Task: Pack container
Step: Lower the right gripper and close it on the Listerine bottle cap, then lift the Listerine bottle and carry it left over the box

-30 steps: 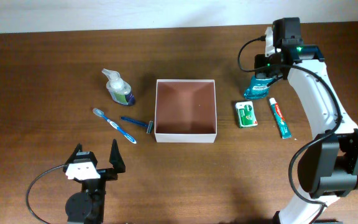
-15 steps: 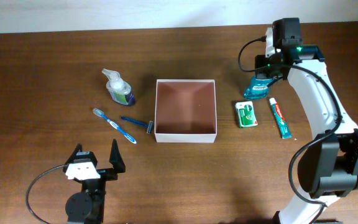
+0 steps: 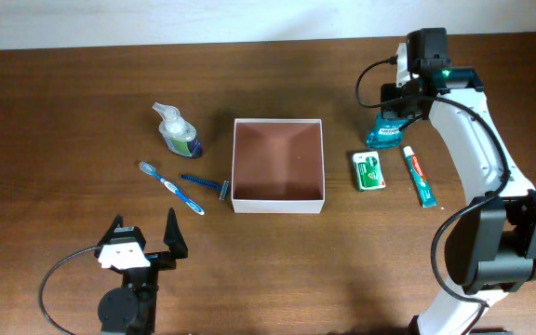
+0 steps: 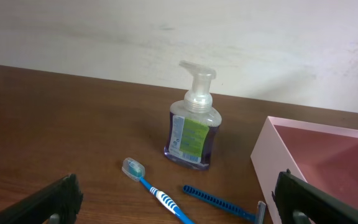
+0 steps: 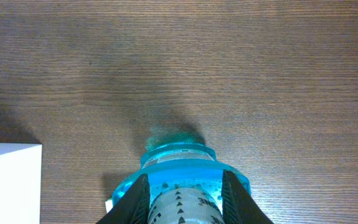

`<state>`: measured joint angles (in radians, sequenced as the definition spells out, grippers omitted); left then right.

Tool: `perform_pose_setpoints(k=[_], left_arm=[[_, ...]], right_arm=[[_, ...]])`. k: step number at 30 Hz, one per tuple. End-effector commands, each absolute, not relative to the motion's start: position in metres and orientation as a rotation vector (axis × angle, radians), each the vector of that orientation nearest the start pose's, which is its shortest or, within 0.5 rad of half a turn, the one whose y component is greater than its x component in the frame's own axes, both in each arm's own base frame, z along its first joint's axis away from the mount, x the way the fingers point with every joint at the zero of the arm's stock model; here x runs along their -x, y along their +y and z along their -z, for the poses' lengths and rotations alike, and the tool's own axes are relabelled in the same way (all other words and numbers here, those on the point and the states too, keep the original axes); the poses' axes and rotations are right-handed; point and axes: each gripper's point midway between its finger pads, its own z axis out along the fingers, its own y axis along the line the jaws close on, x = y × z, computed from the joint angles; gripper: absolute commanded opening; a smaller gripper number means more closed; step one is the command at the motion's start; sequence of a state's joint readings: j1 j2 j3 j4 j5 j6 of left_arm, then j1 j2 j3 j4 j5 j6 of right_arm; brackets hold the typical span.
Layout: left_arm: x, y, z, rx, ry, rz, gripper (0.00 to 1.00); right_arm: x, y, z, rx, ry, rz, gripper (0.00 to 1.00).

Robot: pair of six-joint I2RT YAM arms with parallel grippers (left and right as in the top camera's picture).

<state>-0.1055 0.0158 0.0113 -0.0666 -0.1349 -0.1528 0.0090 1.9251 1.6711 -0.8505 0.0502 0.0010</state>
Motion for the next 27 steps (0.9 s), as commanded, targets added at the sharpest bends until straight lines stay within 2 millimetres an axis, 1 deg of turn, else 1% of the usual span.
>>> perform_pose_setpoints(k=[1,6,8,10,11,15,19,22,27], left_arm=[[-0.246,-0.005,-0.158,0.120,1.640,0.083,0.99],[-0.246,-0.005,-0.158,0.120,1.640,0.083,1.00],[-0.246,-0.005,-0.158,0.120,1.640,0.083,0.99],[-0.246,-0.005,-0.158,0.120,1.640,0.083,0.99],[-0.246,-0.005,-0.158,0.120,1.640,0.083,0.99],[-0.246,-0.005,-0.158,0.120,1.640,0.083,0.99],[-0.246,-0.005,-0.158,0.120,1.640,0.083,0.99],[-0.246,-0.005,-0.158,0.120,1.640,0.083,0.99],[-0.246,-0.005,-0.158,0.120,1.640,0.083,0.99]], right_arm=[[-0.477,-0.009,-0.138,-0.016,2.674,0.084,0.26],[-0.478,-0.012,-0.142,-0.023,2.664,0.085,0.26],[-0.479,-0.011,-0.149,-0.022,2.651,0.083,0.25],[-0.479,-0.008,-0.159,-0.016,2.637,0.082,0.22],[-0.479,-0.005,-0.169,-0.007,2.623,0.078,0.22],[-0.477,0.006,-0.194,0.022,2.592,0.069,0.21],[-0.476,0.024,-0.226,0.053,2.541,0.047,0.21],[-0.473,0.035,-0.242,0.040,2.519,0.022,0.21],[-0.468,0.051,-0.267,0.079,2.490,0.004,0.20]])
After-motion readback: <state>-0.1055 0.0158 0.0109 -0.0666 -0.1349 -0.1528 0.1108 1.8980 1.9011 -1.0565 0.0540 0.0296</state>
